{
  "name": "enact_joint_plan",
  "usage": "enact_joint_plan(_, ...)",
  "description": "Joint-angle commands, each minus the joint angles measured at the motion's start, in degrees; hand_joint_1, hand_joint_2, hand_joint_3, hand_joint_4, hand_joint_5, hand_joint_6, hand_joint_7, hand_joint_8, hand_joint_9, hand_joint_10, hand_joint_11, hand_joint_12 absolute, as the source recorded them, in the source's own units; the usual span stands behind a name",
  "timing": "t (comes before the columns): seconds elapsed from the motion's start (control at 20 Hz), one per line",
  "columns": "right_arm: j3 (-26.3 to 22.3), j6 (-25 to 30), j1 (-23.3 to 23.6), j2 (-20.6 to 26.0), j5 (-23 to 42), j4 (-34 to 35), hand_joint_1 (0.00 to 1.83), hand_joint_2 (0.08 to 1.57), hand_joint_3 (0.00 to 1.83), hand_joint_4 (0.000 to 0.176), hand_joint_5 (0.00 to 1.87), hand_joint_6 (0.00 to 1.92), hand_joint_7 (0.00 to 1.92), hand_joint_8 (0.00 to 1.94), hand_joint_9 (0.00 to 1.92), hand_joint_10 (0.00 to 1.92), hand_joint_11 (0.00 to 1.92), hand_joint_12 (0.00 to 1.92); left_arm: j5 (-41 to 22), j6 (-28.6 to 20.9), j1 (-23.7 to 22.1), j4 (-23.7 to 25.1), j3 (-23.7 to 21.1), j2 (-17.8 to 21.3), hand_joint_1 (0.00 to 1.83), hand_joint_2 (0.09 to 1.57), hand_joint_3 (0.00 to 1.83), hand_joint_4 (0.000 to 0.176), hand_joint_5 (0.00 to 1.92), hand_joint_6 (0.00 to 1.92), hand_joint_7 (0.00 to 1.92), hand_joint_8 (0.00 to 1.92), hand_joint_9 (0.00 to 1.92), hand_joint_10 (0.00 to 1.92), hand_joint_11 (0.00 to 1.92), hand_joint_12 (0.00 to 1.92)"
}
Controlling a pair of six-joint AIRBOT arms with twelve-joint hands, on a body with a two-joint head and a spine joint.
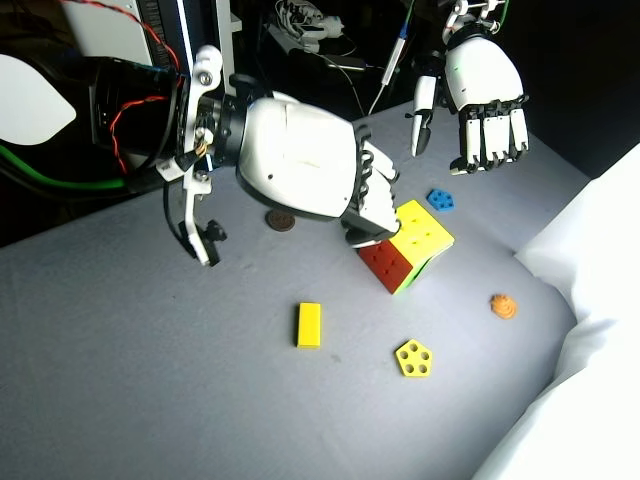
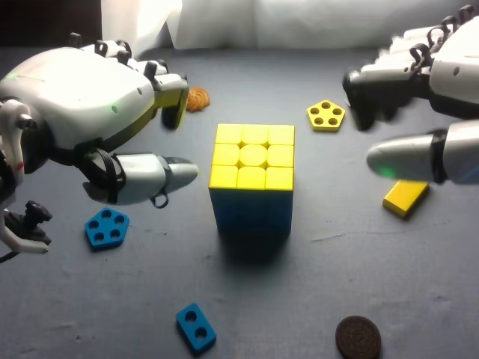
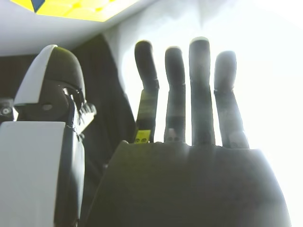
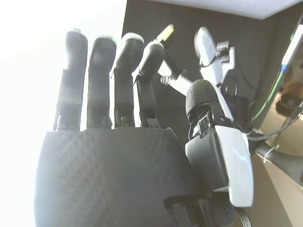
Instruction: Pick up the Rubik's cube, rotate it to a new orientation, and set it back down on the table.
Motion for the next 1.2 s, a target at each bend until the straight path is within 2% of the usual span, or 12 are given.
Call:
enact_joint_plan(0.0, 0.0, 0.0, 0.4, 0.1, 6.4, 1.3, 0.0, 1.3, 0.04, 0.0, 0.0, 0.0, 0.01, 0.0, 0.01, 0.0, 0.0, 0.0, -4.3, 0.1, -1.0, 1.8, 0.4, 0.0, 0.16, 1.28, 0.0, 0.0, 0.14, 0.0, 0.2, 0.0, 0.21, 0.01, 0.0, 0.74)
enact_joint_plan(0.05, 0.0, -0.1, 0.4, 0.1, 6.2, 1.3, 0.0, 1.31, 0.05, 0.0, 0.0, 0.0, 0.01, 0.0, 0.0, 0.0, 0.0, 0.0, -4.3, 0.1, -1.1, 1.5, 0.6, -0.1, 0.23, 1.28, 0.0, 0.0, 0.18, 0.01, 0.23, 0.01, 0.25, 0.02, 0.02, 0.76)
enact_joint_plan(0.15, 0.0, -0.1, 0.4, 0.1, 6.1, 1.3, 0.0, 1.34, 0.02, 0.0, 0.0, 0.0, 0.03, 0.01, 0.0, 0.0, 0.0, 0.0, -4.2, 0.1, -1.4, 0.1, 1.0, -0.3, 0.2, 1.28, 0.0, 0.0, 0.16, 0.0, 0.22, 0.0, 0.25, 0.01, 0.0, 0.75)
enact_joint_plan(0.25, 0.0, -0.1, 0.5, 0.1, 6.1, 1.3, 0.0, 1.34, 0.01, 0.0, 0.0, 0.0, 0.0, 0.0, 0.0, 0.0, 0.0, 0.0, -4.0, 0.1, -1.7, -0.3, 1.2, -0.6, 0.15, 1.3, 0.0, 0.0, 0.1, 0.0, 0.17, 0.0, 0.19, 0.0, 0.0, 0.59)
enact_joint_plan(0.4, 0.0, -0.1, 0.5, 0.1, 6.1, 1.3, 0.0, 1.33, 0.01, 0.0, 0.0, 0.0, 0.0, 0.0, 0.0, 0.0, 0.0, 0.0, -4.1, 5.5, -2.7, -8.5, 1.3, -1.9, 0.09, 1.32, 0.0, 0.0, 0.09, 0.0, 0.12, 0.0, 0.14, 0.0, 0.0, 0.46)
enact_joint_plan(0.45, 0.0, -0.1, 0.5, 0.1, 6.1, 1.3, 0.0, 1.33, 0.01, 0.0, 0.0, 0.0, 0.0, 0.0, 0.0, 0.0, 0.0, 0.0, -4.3, 6.5, -3.2, -10.2, 1.7, -3.0, 0.02, 1.33, 0.0, 0.0, 0.05, 0.0, 0.09, 0.0, 0.11, 0.0, 0.0, 0.41)
enact_joint_plan(0.6, 0.0, -0.1, 0.5, 0.1, 6.1, 1.3, 0.0, 1.31, 0.0, 0.0, 0.0, 0.0, 0.0, 0.0, 0.0, 0.0, 0.0, 0.0, -5.0, 7.7, -3.8, -12.0, 3.1, -6.6, 0.0, 1.32, 0.0, 0.0, 0.02, 0.0, 0.08, 0.0, 0.08, 0.0, 0.0, 0.3)
enact_joint_plan(0.9, -0.1, -0.1, 0.6, 0.1, 6.1, 1.3, 0.0, 1.29, 0.0, 0.0, 0.0, 0.0, 0.01, 0.01, 0.0, 0.0, 0.0, 0.0, -8.5, 7.8, -3.2, -12.6, 4.5, -12.3, 0.0, 1.33, 0.0, 0.0, 0.0, 0.0, 0.06, 0.0, 0.06, 0.0, 0.0, 0.24)
enact_joint_plan(1.0, -0.1, -0.1, 0.6, 0.1, 6.1, 1.3, 0.0, 1.29, 0.0, 0.0, 0.01, 0.0, 0.04, 0.01, 0.01, 0.0, 0.0, 0.0, -8.6, 10.4, -3.0, -15.0, 4.4, -12.9, 0.0, 1.32, 0.0, 0.0, 0.0, 0.0, 0.08, 0.0, 0.09, 0.01, 0.0, 0.31)
enact_joint_plan(1.05, -0.1, -0.1, 0.6, 0.1, 6.1, 1.3, 0.0, 1.29, 0.0, 0.0, 0.0, 0.0, 0.03, 0.01, 0.0, 0.0, 0.0, 0.0, -8.6, 10.9, -2.9, -15.5, 4.4, -13.1, 0.02, 1.32, 0.0, 0.0, 0.0, 0.0, 0.08, 0.0, 0.09, 0.0, 0.0, 0.35)
enact_joint_plan(1.1, -0.1, -0.1, 0.6, 0.1, 6.1, 1.3, 0.0, 1.3, 0.0, 0.0, 0.0, 0.0, 0.02, 0.0, 0.0, 0.0, 0.0, 0.0, -9.0, 11.3, -2.7, -15.9, 4.4, -13.3, 0.26, 1.26, 0.0, 0.0, 0.0, 0.0, 0.04, 0.0, 0.06, 0.0, 0.0, 0.28)
enact_joint_plan(1.15, -0.1, -0.1, 0.6, 0.1, 6.1, 1.2, 0.0, 1.3, 0.0, 0.0, 0.0, 0.0, 0.02, 0.0, 0.0, 0.0, 0.0, 0.0, -9.7, 11.4, -2.3, -16.1, 4.4, -13.6, 0.4, 1.23, 0.0, 0.0, 0.0, 0.0, 0.03, 0.0, 0.04, 0.0, 0.0, 0.26)
